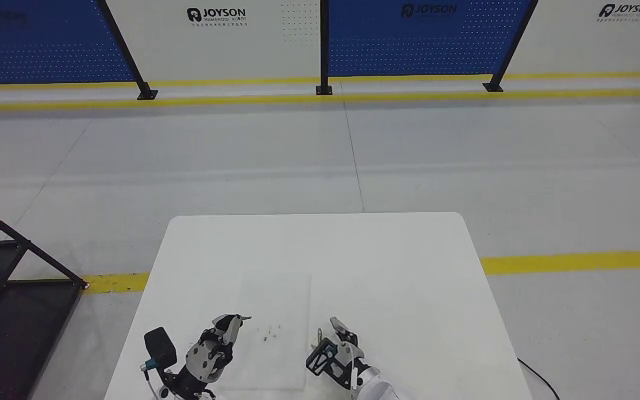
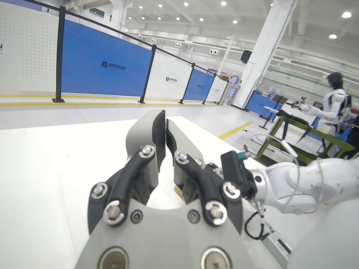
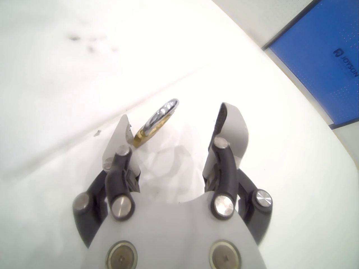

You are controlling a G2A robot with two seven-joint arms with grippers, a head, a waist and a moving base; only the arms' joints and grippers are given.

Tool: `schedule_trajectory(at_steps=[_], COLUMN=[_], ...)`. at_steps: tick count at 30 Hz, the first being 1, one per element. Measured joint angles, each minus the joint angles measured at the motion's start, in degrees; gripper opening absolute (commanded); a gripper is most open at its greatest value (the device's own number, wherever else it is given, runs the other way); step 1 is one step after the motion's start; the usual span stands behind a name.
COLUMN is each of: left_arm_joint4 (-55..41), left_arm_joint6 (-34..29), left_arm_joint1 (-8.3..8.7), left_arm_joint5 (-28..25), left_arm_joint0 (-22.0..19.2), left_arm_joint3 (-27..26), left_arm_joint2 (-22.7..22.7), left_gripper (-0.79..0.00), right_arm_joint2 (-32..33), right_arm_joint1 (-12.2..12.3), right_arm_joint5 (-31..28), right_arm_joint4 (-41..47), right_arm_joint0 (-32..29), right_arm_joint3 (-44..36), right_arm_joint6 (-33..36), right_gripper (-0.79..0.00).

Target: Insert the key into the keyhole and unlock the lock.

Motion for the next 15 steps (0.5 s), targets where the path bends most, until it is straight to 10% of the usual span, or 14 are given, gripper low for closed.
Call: schedule_trajectory(at_steps=[4, 15], left_arm_joint4=[0.0, 0.0], left_arm_joint6=[0.0, 0.0], left_arm_joint1=[0.0, 0.0], left_arm_joint5=[0.0, 0.0], left_arm_joint0=[0.0, 0.0], left_arm_joint3=[0.0, 0.0], left_arm_joint2=[0.0, 0.0], left_gripper=[-0.785, -0.785], right_arm_joint2=[0.36, -0.42], right_arm_joint1=[0.19, -0.29], right_arm_joint5=[-0.5, -1.81], right_arm_joint4=[0.11, 2.67], right_arm_joint0=[-0.54, 0.55], right_arm_joint3=[-0.32, 1.45], right_arm_joint6=[-0.66, -2.51], right_gripper=[-0.397, -0.413])
